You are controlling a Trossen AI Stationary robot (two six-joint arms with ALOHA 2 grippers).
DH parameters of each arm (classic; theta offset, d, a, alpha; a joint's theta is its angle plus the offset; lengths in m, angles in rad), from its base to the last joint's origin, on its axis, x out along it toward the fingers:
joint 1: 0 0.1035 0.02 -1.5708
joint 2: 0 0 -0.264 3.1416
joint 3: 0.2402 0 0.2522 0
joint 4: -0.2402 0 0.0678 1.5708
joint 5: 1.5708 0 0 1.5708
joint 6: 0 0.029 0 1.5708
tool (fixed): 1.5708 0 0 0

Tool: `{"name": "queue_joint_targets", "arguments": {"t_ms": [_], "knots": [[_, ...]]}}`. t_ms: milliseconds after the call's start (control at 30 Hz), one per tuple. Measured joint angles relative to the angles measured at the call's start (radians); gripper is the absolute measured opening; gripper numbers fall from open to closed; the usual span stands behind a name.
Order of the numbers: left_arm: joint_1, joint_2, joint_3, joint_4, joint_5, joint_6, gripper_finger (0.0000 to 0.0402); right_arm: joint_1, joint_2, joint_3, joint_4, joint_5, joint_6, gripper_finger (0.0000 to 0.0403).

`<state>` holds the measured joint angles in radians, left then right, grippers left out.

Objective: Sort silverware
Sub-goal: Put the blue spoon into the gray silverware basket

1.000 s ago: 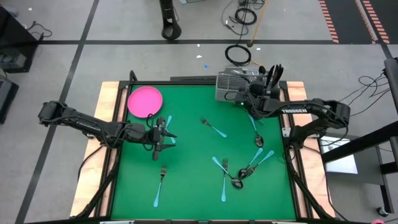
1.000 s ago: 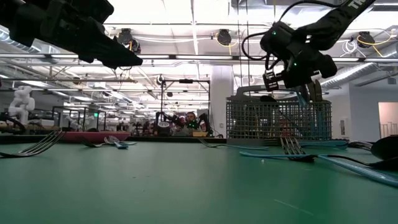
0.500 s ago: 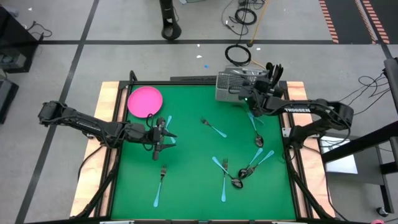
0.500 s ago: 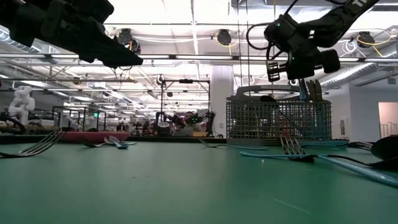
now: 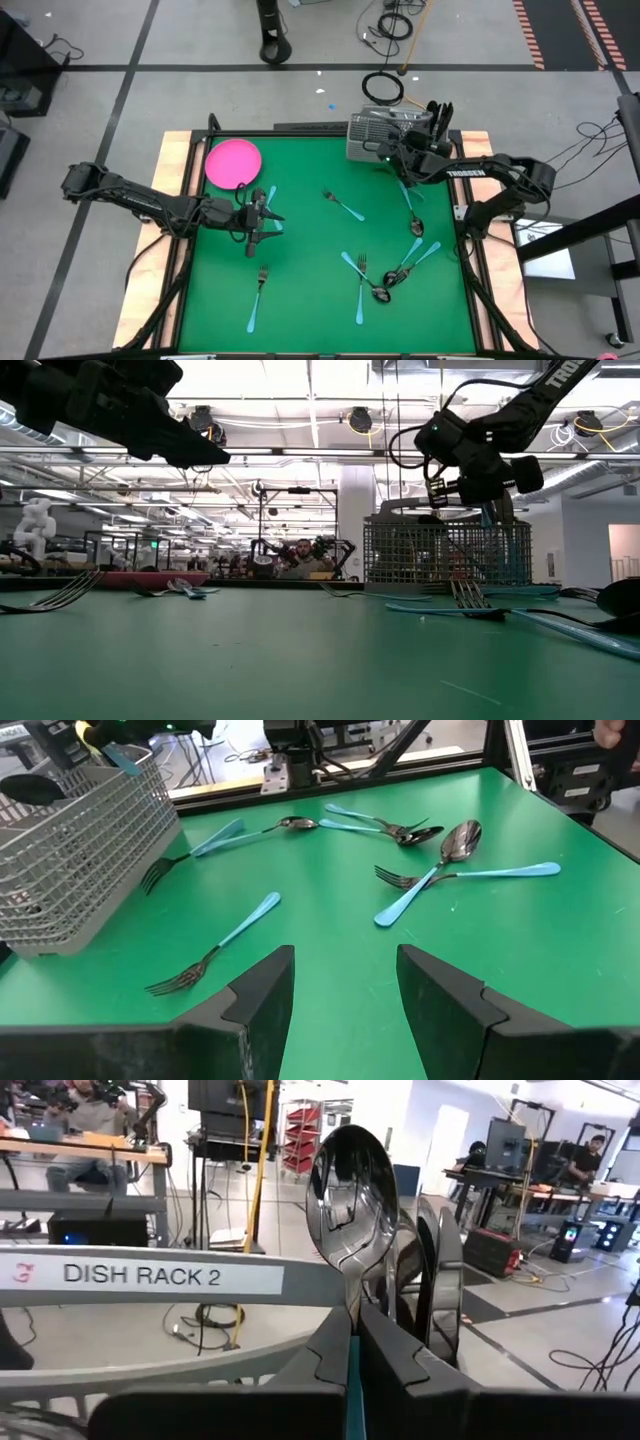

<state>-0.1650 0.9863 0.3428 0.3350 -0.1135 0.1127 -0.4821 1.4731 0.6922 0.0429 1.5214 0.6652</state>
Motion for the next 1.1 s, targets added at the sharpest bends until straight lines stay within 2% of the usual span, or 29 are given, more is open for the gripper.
{"name": "queue_joint_targets", "arguments": {"t_ms": [233,467,667,767,1000,1100], "knots": [[0.003,0.0,0.0,0.012,-0.003,0.009,0.018,-0.003,-0.012,0.0,0.012,0.045,0.012,0.0],[0.003,0.0,0.0,0.016,-0.004,0.025,0.018,-0.005,-0.023,0.0,0.021,0.048,0.109,0.0],[0.002,0.0,0.0,0.016,-0.004,0.026,0.018,-0.005,-0.023,0.0,0.072,0.049,0.09,0.0],[0.002,0.0,0.0,0.016,-0.004,0.027,0.018,-0.004,-0.023,0.0,0.112,0.049,0.002,0.0],[0.018,0.0,0.0,0.02,-0.004,0.031,0.018,0.029,-0.071,0.06,0.171,0.042,-0.336,0.0],[0.022,0.0,0.0,0.019,-0.004,0.026,0.018,0.057,-0.122,0.107,0.171,-0.042,-0.5,0.0]]}}
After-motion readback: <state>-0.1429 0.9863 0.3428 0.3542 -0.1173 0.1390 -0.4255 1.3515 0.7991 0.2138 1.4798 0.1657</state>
